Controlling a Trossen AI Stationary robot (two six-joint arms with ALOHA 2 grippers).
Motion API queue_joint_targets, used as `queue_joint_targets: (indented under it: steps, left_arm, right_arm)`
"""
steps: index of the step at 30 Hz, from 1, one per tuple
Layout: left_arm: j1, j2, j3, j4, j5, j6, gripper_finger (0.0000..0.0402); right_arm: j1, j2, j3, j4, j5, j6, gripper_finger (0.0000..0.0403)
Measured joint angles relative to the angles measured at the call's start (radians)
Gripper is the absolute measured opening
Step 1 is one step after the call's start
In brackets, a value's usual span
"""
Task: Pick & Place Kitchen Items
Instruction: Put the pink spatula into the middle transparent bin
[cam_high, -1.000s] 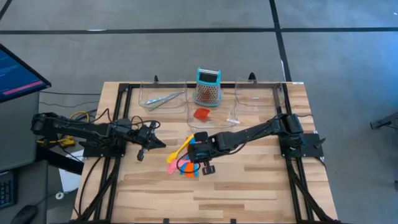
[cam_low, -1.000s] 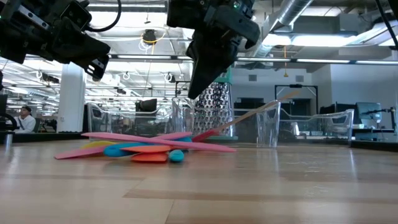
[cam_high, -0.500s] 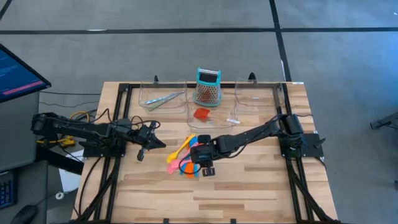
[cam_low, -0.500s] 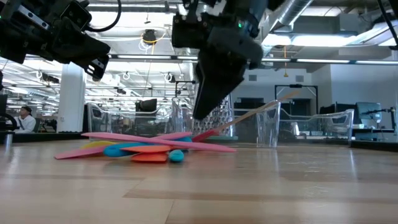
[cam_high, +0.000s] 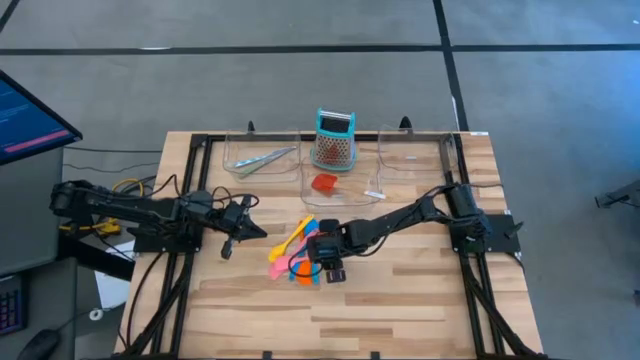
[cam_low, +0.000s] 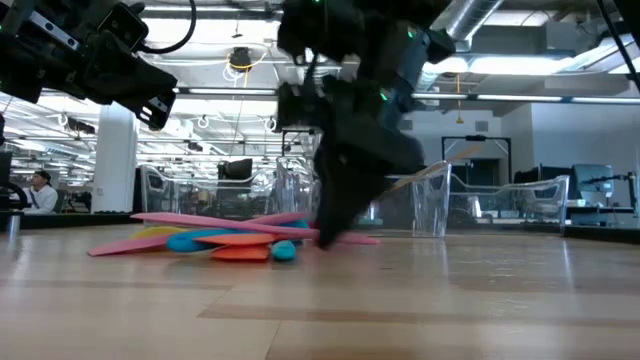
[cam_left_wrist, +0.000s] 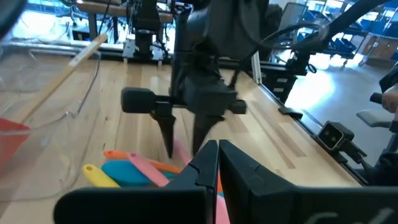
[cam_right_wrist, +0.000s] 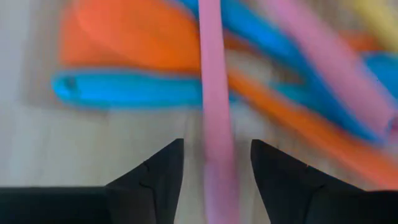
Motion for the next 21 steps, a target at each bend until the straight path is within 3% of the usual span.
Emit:
queue_joint_targets:
  steps: [10,21]
  left_arm:
    - [0.000,0.041,0.000,0.001,0.000,0.001,0.0003]
    - [0.000,0.051,0.000,0.005,0.000,0.002,0.0003]
  right_arm:
    - [-0.017,0.050,0.012,0.052,-0.015,-0.009,0.0157]
    - [-0.021,0.053,0.010,0.045,-0.033,-0.011,0.0047]
